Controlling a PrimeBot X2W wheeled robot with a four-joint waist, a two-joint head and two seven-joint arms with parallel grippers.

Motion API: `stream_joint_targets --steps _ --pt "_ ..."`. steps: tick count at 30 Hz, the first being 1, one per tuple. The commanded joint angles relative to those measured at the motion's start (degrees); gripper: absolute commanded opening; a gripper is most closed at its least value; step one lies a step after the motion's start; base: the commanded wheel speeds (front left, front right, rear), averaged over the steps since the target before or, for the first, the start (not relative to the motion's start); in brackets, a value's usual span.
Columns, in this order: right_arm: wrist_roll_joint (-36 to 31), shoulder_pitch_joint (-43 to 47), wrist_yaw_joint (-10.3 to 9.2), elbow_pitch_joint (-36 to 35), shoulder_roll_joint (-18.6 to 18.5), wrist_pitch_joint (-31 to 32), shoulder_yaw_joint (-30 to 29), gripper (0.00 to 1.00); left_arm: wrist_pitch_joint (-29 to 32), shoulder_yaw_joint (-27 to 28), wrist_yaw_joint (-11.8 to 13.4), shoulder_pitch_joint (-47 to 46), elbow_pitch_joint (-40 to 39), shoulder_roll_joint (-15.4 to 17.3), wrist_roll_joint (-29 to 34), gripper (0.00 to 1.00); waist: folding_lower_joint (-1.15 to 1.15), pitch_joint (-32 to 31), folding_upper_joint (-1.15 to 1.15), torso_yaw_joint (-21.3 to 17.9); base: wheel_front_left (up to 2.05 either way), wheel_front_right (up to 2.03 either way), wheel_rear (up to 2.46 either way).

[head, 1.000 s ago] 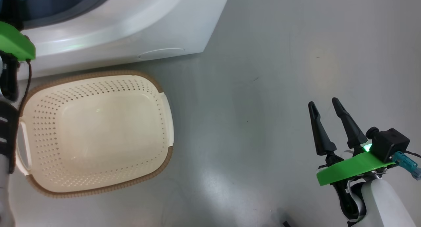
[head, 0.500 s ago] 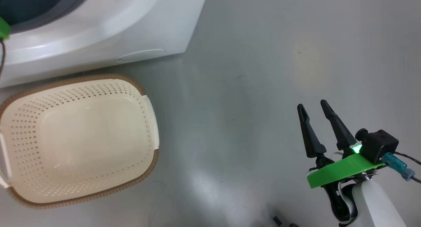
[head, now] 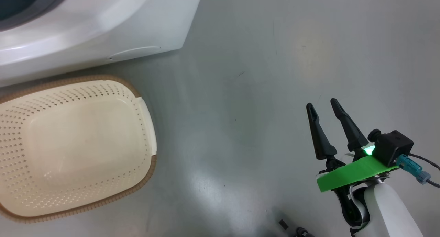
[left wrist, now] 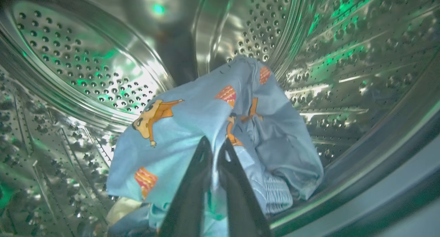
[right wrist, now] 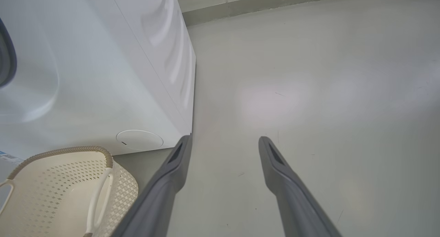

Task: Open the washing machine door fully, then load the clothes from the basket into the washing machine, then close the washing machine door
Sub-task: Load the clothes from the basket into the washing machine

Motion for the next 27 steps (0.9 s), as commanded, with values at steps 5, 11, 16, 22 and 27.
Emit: stream_joint_targets --steps 5,11,16,22,27 --pt "0.5 0.4 0.14 -1.2 0.0 -0.7 0.8 1.00 -0.3 1.7 -0.1 0.2 1.6 1.7 0.3 1.00 0.00 0.1 0.00 0.6 0.00 0.00 0.00" --pt "0.3 0.3 0.14 -1.2 -0.2 -0.7 0.5 1.00 -0.3 1.9 -0.1 0.9 2.8 0.8 -1.3 1.00 0.00 -0.4 0.00 1.7 0.00 0.00 0.00" --pt "0.1 0.3 0.14 -1.2 -0.5 -0.7 0.2 1.00 -0.3 2.3 -0.1 2.7 2.4 0.0 -2.1 1.00 0.00 -1.1 0.00 2.7 0.00 0.00 0.00" --pt "-0.1 0.9 0.14 -1.2 -1.0 -0.7 -0.4 1.00 -0.3 4.1 -0.1 6.7 0.1 -1.5 -1.6 1.00 0.00 -2.4 0.00 4.0 0.00 0.00 0.00" --pt "-0.3 1.4 0.14 -1.1 -1.8 -0.7 -0.8 1.00 -0.3 6.0 -0.1 11.3 -3.8 -3.1 -0.6 1.00 0.00 -4.1 0.00 5.2 0.00 0.00 0.00"
